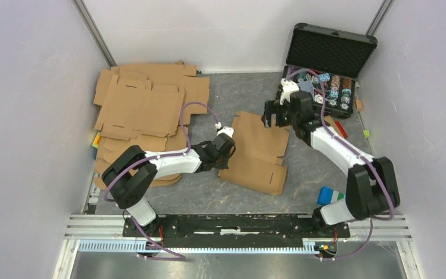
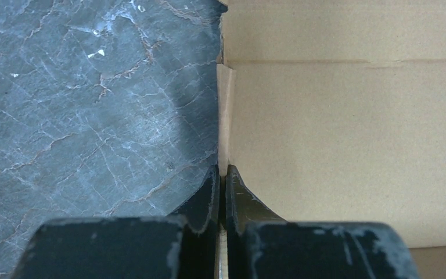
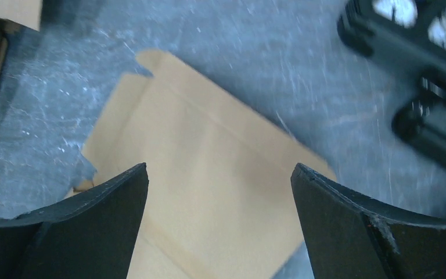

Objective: Fold the paper box

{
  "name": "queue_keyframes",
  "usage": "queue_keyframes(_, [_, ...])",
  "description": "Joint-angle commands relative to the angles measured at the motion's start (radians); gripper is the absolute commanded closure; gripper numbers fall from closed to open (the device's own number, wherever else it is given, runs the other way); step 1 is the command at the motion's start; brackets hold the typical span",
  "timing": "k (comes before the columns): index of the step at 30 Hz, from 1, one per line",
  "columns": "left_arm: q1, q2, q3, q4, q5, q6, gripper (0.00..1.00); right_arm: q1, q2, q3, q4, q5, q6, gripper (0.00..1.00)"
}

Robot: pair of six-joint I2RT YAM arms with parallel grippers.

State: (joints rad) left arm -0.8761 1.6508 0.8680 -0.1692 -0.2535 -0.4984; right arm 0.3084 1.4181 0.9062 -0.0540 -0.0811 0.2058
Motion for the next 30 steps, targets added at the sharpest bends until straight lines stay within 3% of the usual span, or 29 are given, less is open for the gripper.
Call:
queue_keyframes(1, [0.002, -0.025, -0.002, -0.024, 0.068, 0.087, 0.98, -0.027, 0.124, 0.194, -0.082, -0.151, -0.151, 0.02])
queue_keyframes(7, [-0.003, -0.057, -0.033, 0.032, 0.181, 0.160, 0.98, -0.129, 0.351, 0.418, -0.183, -0.559, -0.281, 0.02])
queue_keyframes(13, [-0.006, -0.108, -0.077, 0.081, 0.195, 0.172, 0.98, -0.131, 0.525, 0.587, -0.348, -0.674, -0.421, 0.02])
queue_keyframes(18, [-0.006, -0.140, -0.103, 0.104, 0.184, 0.177, 0.98, -0.133, 0.584, 0.589, -0.358, -0.658, -0.446, 0.02])
queue_keyframes(21, [-0.007, -0.150, -0.115, 0.112, 0.176, 0.180, 0.98, -0.145, 0.638, 0.601, -0.378, -0.740, -0.453, 0.02])
queue_keyframes(27, [-0.008, -0.144, -0.112, 0.103, 0.138, 0.174, 0.98, -0.146, 0.647, 0.560, -0.415, -0.834, -0.497, 0.10])
queue_keyframes(30, [-0.008, -0.138, -0.112, 0.102, 0.128, 0.169, 0.98, -0.146, 0.615, 0.499, -0.396, -0.847, -0.500, 0.19])
